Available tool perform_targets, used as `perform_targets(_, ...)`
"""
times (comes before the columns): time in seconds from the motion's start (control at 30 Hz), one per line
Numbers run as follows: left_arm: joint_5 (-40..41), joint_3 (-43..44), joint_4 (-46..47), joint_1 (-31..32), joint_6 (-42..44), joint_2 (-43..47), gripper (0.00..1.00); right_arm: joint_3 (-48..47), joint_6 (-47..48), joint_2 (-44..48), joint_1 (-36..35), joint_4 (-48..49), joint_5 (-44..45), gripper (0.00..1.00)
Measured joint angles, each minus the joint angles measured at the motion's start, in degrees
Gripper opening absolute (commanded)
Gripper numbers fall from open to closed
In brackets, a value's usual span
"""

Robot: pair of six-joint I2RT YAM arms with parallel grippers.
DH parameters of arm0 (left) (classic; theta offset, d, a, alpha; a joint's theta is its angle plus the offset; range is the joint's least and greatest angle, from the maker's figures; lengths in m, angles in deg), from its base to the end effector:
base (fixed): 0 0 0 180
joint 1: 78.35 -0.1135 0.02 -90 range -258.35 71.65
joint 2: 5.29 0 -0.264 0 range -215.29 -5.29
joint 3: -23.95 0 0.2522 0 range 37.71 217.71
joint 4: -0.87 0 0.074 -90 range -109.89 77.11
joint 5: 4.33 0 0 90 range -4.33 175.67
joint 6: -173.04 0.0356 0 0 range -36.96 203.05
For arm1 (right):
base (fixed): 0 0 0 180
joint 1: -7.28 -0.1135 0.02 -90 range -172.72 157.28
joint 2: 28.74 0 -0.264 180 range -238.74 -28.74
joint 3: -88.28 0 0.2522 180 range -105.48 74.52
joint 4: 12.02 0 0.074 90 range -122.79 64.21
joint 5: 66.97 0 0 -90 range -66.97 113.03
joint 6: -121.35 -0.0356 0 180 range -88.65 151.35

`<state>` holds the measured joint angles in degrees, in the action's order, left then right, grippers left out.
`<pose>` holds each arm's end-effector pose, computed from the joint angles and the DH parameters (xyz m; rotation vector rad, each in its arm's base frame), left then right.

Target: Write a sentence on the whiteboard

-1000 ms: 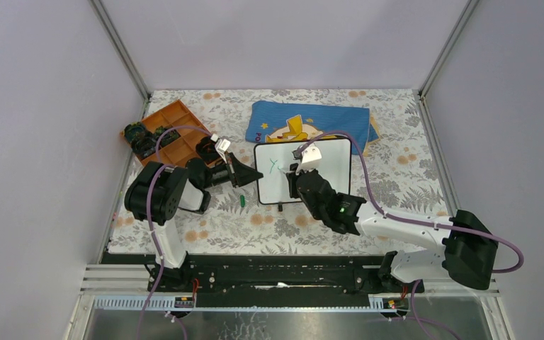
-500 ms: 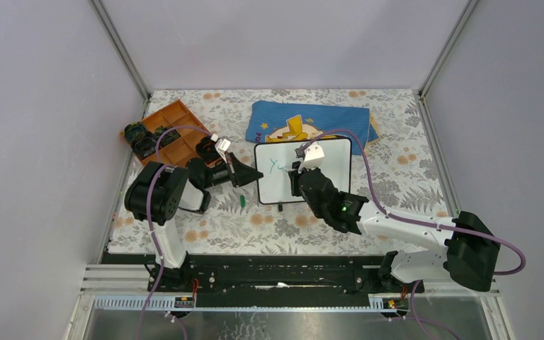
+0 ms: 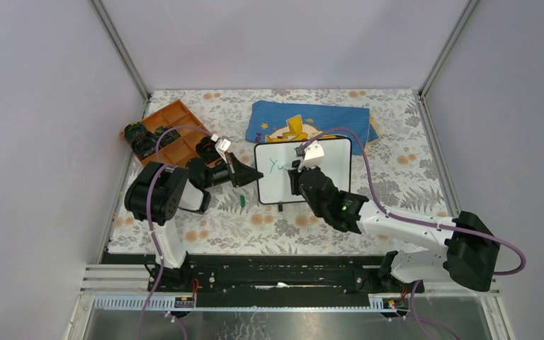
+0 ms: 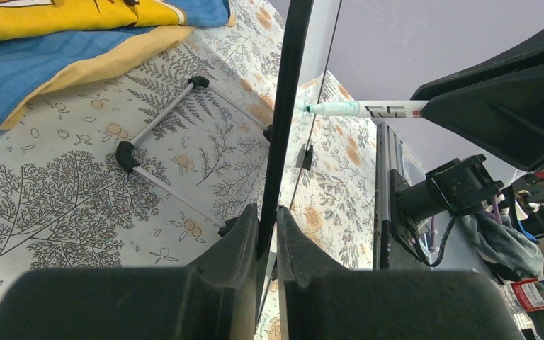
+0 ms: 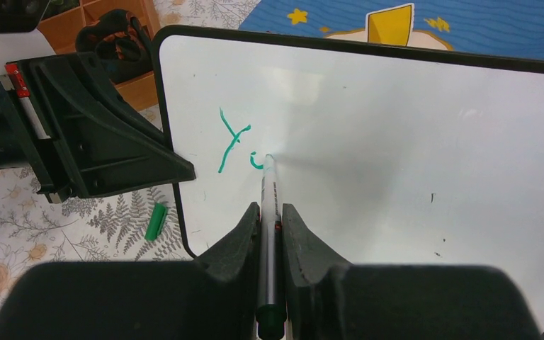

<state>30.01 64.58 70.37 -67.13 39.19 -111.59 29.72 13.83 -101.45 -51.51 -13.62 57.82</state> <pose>0.2806 -0.0856 0.1434 0.3939 1.6891 -1.4536 0.1653 0.2336 0.2759 -0.2301 1.7980 0.3903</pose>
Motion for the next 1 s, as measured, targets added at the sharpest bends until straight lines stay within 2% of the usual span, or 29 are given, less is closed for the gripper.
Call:
perform_targets(0.77, 0.0, 0.0, -0.2, 0.0, 0.3, 0.0, 0.0, -0.4, 0.2, -1.2, 0.2, 0.9, -3.0, 0.0)
perform_targets(1.0, 0.0, 0.0, -0.3, 0.0, 0.4, 0.2, 0.0, -0.3, 0.4, 3.5, 0.4, -0.4, -2.1, 0.0)
